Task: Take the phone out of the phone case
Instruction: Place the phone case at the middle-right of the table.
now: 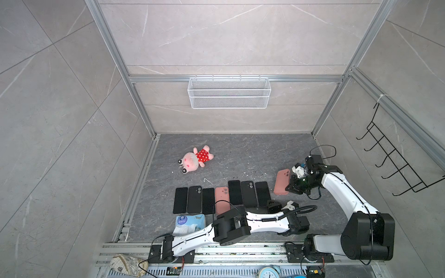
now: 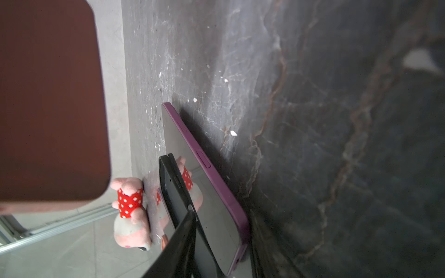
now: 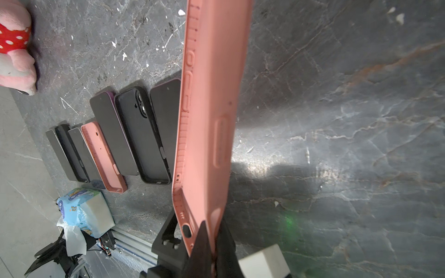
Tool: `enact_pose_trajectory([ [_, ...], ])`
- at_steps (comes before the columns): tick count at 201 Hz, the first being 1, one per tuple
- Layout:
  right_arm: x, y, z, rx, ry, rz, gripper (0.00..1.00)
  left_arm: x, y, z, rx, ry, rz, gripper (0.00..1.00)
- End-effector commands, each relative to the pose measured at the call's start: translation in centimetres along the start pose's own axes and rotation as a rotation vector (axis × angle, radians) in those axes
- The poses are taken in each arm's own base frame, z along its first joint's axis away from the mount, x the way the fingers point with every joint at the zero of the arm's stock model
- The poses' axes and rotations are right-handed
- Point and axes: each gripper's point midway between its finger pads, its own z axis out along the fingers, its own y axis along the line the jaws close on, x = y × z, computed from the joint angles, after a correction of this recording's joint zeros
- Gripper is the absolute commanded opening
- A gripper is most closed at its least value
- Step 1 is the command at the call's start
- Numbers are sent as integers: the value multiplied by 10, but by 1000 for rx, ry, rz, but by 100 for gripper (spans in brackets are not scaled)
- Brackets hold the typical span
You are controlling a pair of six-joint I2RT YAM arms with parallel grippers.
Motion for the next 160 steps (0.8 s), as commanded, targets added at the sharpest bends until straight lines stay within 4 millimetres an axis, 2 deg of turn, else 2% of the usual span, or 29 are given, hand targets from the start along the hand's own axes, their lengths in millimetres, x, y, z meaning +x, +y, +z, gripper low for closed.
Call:
enact_pose_trajectory([
  [1, 14, -5, 12, 29, 74, 10, 0, -1, -13, -4, 122, -8, -84, 50],
  [41, 17, -10, 21, 57, 100, 14, 0, 3, 20, -33, 160, -69, -187, 67],
  [44, 17, -10, 21, 58, 101, 13, 0, 1, 29, -40, 166, -83, -210, 71],
  [59, 17, -11, 23, 61, 106, 14, 0, 7, 35, -51, 204, -95, -248, 77],
  [98, 23, -10, 35, 70, 147, 0, 0, 17, 49, -74, 249, -124, -335, 81],
  [115, 27, -10, 42, 80, 169, -8, 0, 32, 64, -79, 236, -127, -390, 82],
  [160, 34, -23, 53, 173, 192, -14, 0, 89, 97, -87, 198, -98, -526, 82],
])
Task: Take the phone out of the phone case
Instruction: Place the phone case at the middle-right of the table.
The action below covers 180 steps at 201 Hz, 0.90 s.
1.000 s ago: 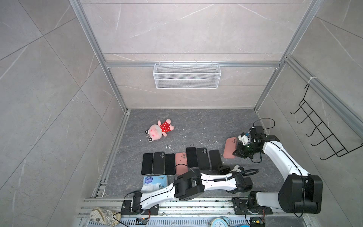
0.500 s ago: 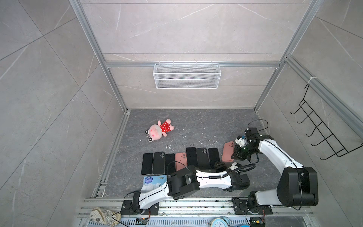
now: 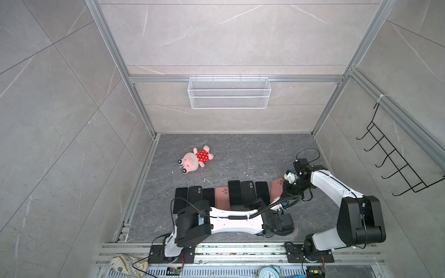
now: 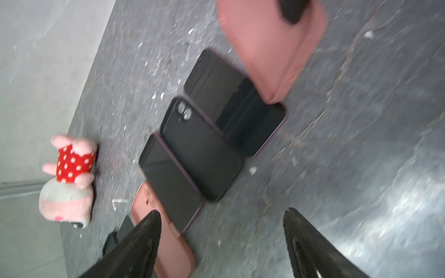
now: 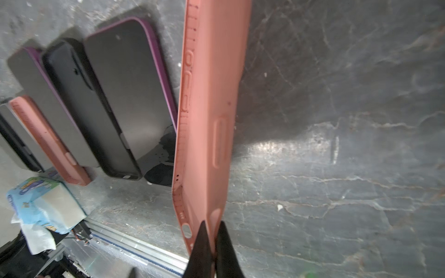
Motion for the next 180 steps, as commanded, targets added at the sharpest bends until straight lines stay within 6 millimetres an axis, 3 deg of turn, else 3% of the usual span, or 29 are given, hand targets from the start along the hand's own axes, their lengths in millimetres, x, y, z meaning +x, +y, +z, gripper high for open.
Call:
enact_pose_trajectory([
  [1, 6, -10, 9, 74, 19, 11, 0, 2, 31, -21, -27, -39, -154, 82],
  [66, 10, -17, 16, 157, 49, 9, 0, 22, 89, -39, -121, -45, -223, 82],
  [110, -2, -11, 25, 187, 84, -26, 0, 28, 120, -44, -153, -54, -268, 82],
  [131, -10, -5, 30, 269, 124, -137, 0, 32, 134, -46, -164, -53, -299, 82],
  [161, -16, -4, 35, 318, 151, -193, 8, 38, 153, -48, -178, -56, -348, 82],
  [180, -20, -2, 36, 310, 143, -207, 26, 43, 165, -48, -194, -50, -368, 82],
])
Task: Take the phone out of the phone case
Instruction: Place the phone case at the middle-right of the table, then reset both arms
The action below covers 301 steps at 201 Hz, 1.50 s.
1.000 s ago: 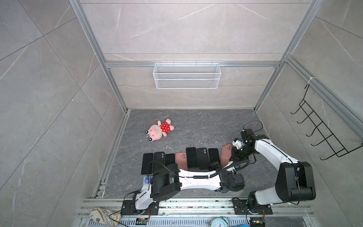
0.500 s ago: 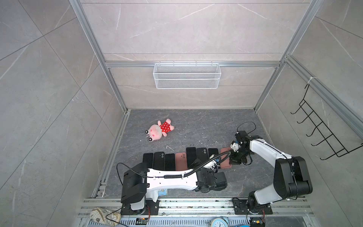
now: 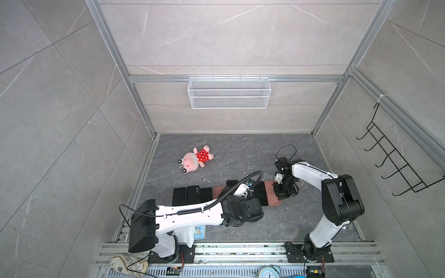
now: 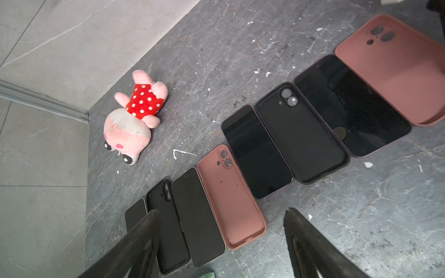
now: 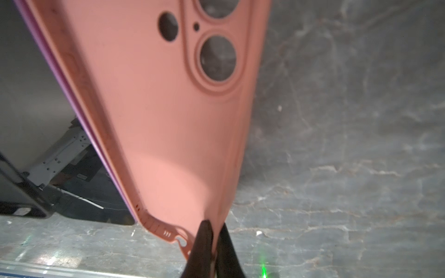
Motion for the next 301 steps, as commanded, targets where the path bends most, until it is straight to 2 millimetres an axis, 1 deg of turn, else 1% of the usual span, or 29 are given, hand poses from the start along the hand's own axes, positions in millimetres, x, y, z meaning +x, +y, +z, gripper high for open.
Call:
enact_pose_trajectory([
  [1, -9, 2, 0, 8, -10, -44, 26, -4, 26, -4, -45, -17, -50, 82],
  [6, -9, 3, 1, 5, -8, -45, 31, -3, 30, -3, -51, -13, -54, 82],
  [9, -9, 3, 1, 4, -6, -43, 38, -3, 32, -3, -52, -12, -58, 82],
  [19, -10, 2, 0, 9, -17, -41, 55, -1, 38, -2, -61, -6, -73, 82],
  [29, -14, 2, -3, 8, -46, -38, 67, 0, 45, -2, -64, -3, -92, 82],
  [42, -20, 0, -12, 2, -103, -26, 84, 3, 56, 0, -70, 8, -122, 82],
  [50, -24, -4, -21, 6, -142, -12, 99, 5, 65, 1, -75, 14, -147, 82],
  [71, -33, -22, -52, 5, -269, 46, 100, 14, 96, 4, -103, 2, -224, 82],
  [94, -48, -35, -97, -18, -517, 101, 100, 27, 146, 11, -154, -63, -347, 83],
  [103, -55, -39, -114, -21, -647, 119, 100, 31, 169, 12, -199, -131, -391, 88],
  [111, -60, -37, -125, -37, -763, 115, 99, 34, 190, 13, -241, -202, -436, 95],
  [119, -63, -42, -131, -23, -868, 123, 100, 36, 209, 15, -268, -278, -472, 100],
  [127, -64, -48, -132, 1, -966, 129, 100, 42, 228, 17, -312, -347, -514, 100],
  [135, -66, -53, -131, 20, -1066, 127, 100, 54, 248, 23, -368, -382, -572, 100],
  [148, -69, -52, -126, 23, -1205, 71, 100, 78, 272, 37, -441, -358, -653, 100],
  [163, -71, -57, -126, 68, -1338, 53, 100, 96, 288, 64, -508, -312, -643, 100],
  [185, -77, -65, -121, 117, -1431, 58, 100, 130, 298, 120, -530, -174, -617, 100],
  [193, -78, -68, -119, 144, -1478, 56, 100, 137, 297, 136, -515, -153, -603, 100],
  [205, -81, -71, -126, 191, -1537, 40, 100, 140, 288, 156, -455, -200, -579, 100],
  [210, -84, -70, -126, 192, -1528, 37, 100, 132, 293, 158, -450, -269, -579, 99],
  [215, -88, -70, -122, 191, -1494, 29, 100, 132, 290, 162, -422, -288, -590, 100],
  [228, -100, -61, -113, 188, -1472, -28, 100, 142, 286, 186, -336, -252, -613, 98],
  [237, -106, -62, -105, 194, -1431, -17, 100, 140, 283, 198, -308, -257, -585, 97],
  [243, -111, -64, -100, 188, -1418, -6, 100, 145, 279, 200, -277, -220, -603, 97],
  [244, -112, -64, -100, 186, -1418, -3, 100, 142, 280, 198, -273, -231, -603, 97],
  [248, -115, -67, -98, 174, -1413, 10, 100, 144, 279, 199, -255, -213, -613, 97],
  [257, -120, -83, -91, 142, -1369, 76, 100, 142, 283, 201, -264, -241, -609, 98],
  [265, -120, -87, -93, 147, -1392, 84, 100, 144, 281, 201, -252, -224, -615, 98],
  [301, -119, -86, -93, 147, -1385, 82, 100, 145, 282, 201, -249, -224, -620, 100],
])
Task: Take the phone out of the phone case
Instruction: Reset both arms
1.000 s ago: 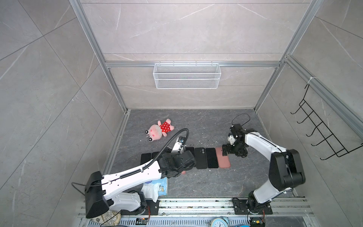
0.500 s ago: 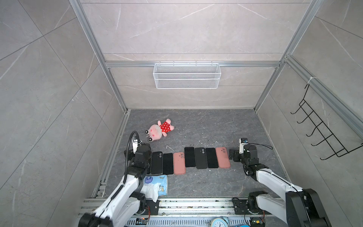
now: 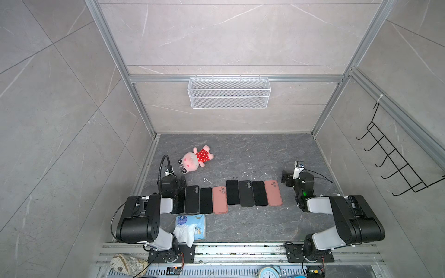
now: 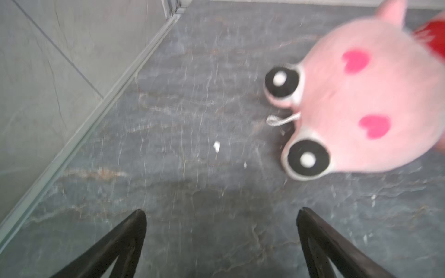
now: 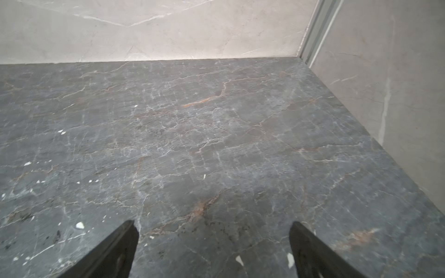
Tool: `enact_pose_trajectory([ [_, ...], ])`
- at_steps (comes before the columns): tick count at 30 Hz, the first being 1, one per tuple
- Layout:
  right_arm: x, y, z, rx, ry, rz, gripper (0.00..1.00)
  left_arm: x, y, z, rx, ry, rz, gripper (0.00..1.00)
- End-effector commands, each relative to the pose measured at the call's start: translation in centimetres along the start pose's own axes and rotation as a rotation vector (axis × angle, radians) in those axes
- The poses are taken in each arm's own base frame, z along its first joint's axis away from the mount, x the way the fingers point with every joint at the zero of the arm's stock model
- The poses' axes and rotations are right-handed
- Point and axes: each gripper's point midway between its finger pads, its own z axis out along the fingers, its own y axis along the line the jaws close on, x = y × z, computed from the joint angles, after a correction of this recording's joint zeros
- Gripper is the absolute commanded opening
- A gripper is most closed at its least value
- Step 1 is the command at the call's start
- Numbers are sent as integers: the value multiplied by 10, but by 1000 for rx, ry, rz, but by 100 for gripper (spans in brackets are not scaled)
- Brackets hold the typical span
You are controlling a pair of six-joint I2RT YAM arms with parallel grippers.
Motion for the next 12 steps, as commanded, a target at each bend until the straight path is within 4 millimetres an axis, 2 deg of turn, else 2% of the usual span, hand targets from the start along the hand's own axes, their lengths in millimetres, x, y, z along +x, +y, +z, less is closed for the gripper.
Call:
enact_pose_trajectory([
  [1, -14, 4, 1, -15, -49, 20, 100, -30, -7, -1, 50, -102, -4, 100],
  [12, -14, 4, 1, -16, -51, 22, 100, -30, -3, -3, 27, -108, -13, 100],
])
